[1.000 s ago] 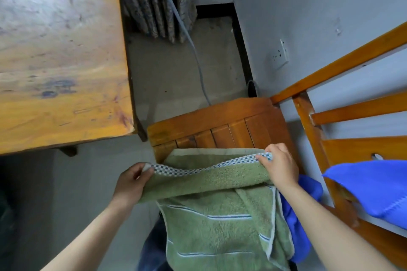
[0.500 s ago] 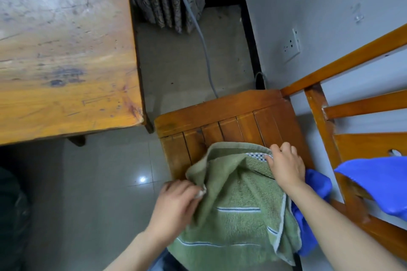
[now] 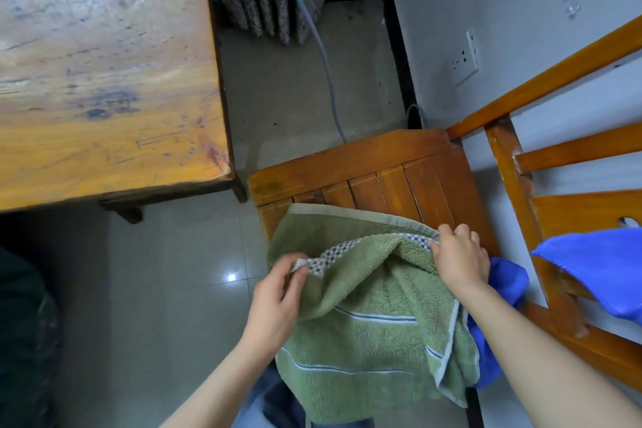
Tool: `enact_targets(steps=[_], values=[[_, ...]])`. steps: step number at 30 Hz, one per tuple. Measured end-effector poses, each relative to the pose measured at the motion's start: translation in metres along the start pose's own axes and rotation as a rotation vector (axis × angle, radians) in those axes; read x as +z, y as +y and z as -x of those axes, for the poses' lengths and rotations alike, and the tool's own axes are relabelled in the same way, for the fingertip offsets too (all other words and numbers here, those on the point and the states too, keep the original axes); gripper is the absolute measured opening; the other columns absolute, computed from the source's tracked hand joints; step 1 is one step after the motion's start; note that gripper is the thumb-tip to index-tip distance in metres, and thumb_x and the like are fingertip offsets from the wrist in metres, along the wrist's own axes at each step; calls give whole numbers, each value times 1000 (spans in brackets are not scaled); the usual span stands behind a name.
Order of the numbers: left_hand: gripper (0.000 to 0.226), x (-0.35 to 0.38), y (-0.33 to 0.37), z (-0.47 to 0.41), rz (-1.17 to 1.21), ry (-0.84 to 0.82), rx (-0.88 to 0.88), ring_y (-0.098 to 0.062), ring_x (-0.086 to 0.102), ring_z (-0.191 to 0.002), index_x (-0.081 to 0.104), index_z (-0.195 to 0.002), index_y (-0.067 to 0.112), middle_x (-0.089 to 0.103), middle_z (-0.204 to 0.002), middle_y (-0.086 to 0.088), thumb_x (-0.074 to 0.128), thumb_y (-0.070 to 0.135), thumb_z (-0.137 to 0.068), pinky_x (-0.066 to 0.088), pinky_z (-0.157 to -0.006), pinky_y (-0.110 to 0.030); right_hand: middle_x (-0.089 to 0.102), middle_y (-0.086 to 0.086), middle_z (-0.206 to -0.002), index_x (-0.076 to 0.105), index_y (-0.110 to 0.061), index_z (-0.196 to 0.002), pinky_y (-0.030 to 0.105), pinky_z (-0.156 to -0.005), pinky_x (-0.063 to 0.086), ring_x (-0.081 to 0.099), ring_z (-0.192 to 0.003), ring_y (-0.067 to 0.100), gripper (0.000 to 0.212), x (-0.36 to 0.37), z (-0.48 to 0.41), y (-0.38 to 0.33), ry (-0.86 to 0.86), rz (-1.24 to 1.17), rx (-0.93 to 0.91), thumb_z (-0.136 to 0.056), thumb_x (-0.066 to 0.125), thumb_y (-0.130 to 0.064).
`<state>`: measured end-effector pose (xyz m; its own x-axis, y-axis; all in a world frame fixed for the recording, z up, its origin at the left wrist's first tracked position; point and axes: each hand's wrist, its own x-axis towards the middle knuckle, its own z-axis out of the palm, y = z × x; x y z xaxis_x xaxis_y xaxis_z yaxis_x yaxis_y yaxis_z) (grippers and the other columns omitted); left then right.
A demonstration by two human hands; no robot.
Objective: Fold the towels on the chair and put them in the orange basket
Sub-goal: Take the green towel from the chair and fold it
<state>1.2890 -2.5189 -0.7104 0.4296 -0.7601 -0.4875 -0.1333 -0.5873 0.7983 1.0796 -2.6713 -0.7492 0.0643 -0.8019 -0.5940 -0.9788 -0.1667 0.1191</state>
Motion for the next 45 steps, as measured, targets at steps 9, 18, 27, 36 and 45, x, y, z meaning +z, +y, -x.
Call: enact_targets(steps=[9, 18, 27, 36, 45], values=[[16, -20, 6, -72, 47, 185, -278, -15, 55, -80, 60, -94, 14, 59, -88, -2, 48, 23, -96, 43, -67, -23, 49, 13, -122, 48, -11, -120, 38, -87, 41, 44, -114, 29, 32, 0, -3, 0, -33, 1, 13, -98, 38, -33], [20, 11, -10, -32, -209, -94, 65, -8, 61, -73, 67, -84, 25, 70, -80, 5, 50, 34, -89, 46, -66, -22, 49, 14, -122, 47, -10, -122, 38, -87, 41, 46, -113, 30, 31, 4, -2, -1, -31, -25, 28, -99, 38, -30], [15, 18, -11, -41, 113, -25, -312, -15, 60, -86, 64, -81, 21, 66, -89, -3, 56, 14, -91, 46, -77, -23, 49, 15, -121, 47, -9, -121, 39, -85, 41, 48, -111, 31, 31, 7, -3, -1, -20, -42, 39, -99, 38, -29], [26, -7, -9, -44, -165, -218, -212, -13, 48, -74, 51, -66, 21, 51, -69, 6, 58, 15, -89, 35, -56, -9, 50, 13, -123, 47, -9, -121, 38, -86, 41, 48, -113, 30, 33, 3, -5, 2, -66, -45, 37, -99, 38, -32], [20, -68, 7, -58, -244, 62, -75, -11, 50, -70, 58, -65, 11, 52, -78, 0, 65, 6, -83, 35, -59, -4, 63, 11, -114, 54, -12, -120, 34, -71, 44, 58, -97, 31, 30, -26, 6, 20, 25, -384, -69, -93, 54, -26]])
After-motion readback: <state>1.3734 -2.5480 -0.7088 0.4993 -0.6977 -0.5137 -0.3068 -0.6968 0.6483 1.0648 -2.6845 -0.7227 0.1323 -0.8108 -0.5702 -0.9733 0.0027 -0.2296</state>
